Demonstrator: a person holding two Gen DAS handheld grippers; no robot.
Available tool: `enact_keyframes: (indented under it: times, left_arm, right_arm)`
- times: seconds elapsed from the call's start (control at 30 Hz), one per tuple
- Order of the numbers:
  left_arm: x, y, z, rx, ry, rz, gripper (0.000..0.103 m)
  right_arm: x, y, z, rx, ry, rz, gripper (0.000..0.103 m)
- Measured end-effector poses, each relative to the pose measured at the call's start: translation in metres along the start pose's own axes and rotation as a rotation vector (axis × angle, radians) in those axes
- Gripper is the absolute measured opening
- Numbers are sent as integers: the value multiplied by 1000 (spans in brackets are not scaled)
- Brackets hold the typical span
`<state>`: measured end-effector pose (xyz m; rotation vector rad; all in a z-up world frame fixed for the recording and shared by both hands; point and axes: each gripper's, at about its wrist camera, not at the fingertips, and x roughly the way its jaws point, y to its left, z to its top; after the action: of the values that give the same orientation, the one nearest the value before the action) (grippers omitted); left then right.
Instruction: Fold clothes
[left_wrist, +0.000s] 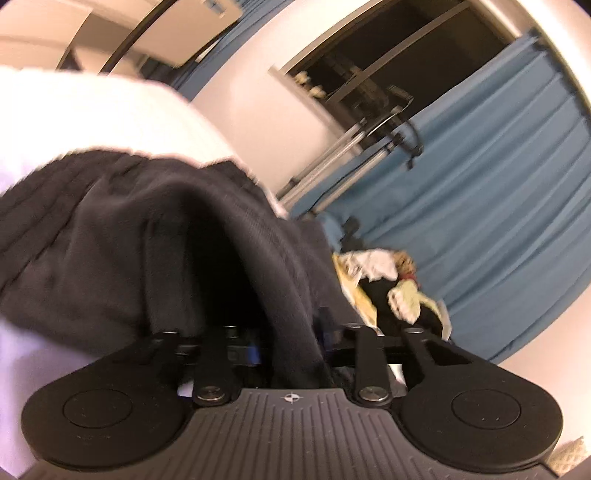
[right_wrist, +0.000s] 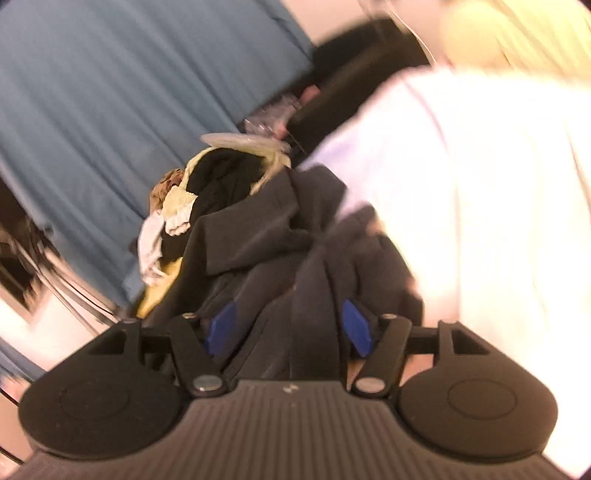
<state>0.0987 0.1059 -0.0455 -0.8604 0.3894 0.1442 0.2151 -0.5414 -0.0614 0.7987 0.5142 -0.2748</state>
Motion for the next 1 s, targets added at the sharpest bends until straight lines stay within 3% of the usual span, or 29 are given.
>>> enact_keyframes:
  times: [0.07,0.13,0.17,0.4,0.47,0.6,0.67,0.77,0.83,0.9,1.0]
  left_arm:
    - [-14,-2,-5,21,17,16,49]
    - [-31,1,-8,0,21,58,66]
    - [-41,5,-8,-36,17,69,68]
    - [-81,61,10,-373,-132,196,70]
    - [-73,78,13,-477,-122,210,69]
    - [-47,99,12,-634,-57,163,68]
    - [-36,103,15,-646,-81,160,64]
    - [-20,105,22,-648,-99,194,48]
    - [-17,105,23,-632,-108,224,24]
    - [-20,103,23,-611,-117,239,13]
    - [-33,87,33,-513,-175,219,10]
  right_arm:
    - [-7,-9,1,49,23,10,67]
    - [-10,-13,-1,46,45,8,68]
    - [-6,-14,-2,30,59,5,68]
    - [19,-10,-1,-41,85,70,68]
    - [27,-9,-1,-66,79,48,67]
    - [46,-17,-7,-20,76,43,63]
    - [59,-19,-10,-8,97,51,60]
    - [74,-18,-15,-29,86,11,36]
    - [77,-18,-17,-25,66,7,25]
    - [78,-19,-18,-18,46,4,18]
    - [59,-13,-14,35,-2,22,14]
